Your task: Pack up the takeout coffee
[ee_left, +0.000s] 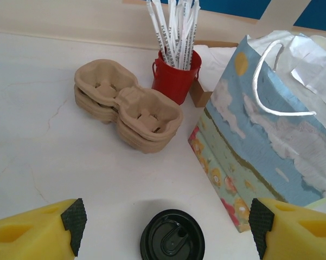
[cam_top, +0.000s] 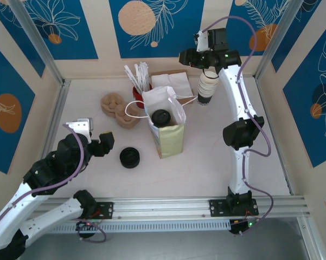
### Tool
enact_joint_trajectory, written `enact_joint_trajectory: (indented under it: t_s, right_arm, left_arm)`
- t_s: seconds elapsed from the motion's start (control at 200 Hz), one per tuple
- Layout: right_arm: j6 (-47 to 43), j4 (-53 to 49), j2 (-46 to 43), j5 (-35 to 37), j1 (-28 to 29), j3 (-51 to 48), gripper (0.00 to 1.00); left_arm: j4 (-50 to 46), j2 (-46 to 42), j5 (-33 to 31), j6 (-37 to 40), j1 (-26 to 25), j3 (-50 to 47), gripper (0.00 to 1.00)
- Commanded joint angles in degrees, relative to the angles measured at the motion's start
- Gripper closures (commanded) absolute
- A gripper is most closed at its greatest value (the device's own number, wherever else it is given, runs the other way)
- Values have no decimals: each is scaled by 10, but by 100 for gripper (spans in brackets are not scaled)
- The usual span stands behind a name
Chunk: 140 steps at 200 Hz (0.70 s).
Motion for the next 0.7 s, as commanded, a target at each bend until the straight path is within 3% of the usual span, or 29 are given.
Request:
enact_joint_trajectory:
  t_s: [0.0, 0.445, 0.695]
  right_arm:
    - [-25, 3, 26, 20, 9, 17, 51]
    - [-59, 27, 103, 70, 32, 14, 51]
    - [-97, 76, 117, 90, 44, -57, 49]
  left_arm:
    - [-12, -12, -15, -4, -3, -1, 20]
    - [-10, 12, -8, 7, -3, 7, 20]
    - [-23, 15, 4, -13, -2, 11, 19]
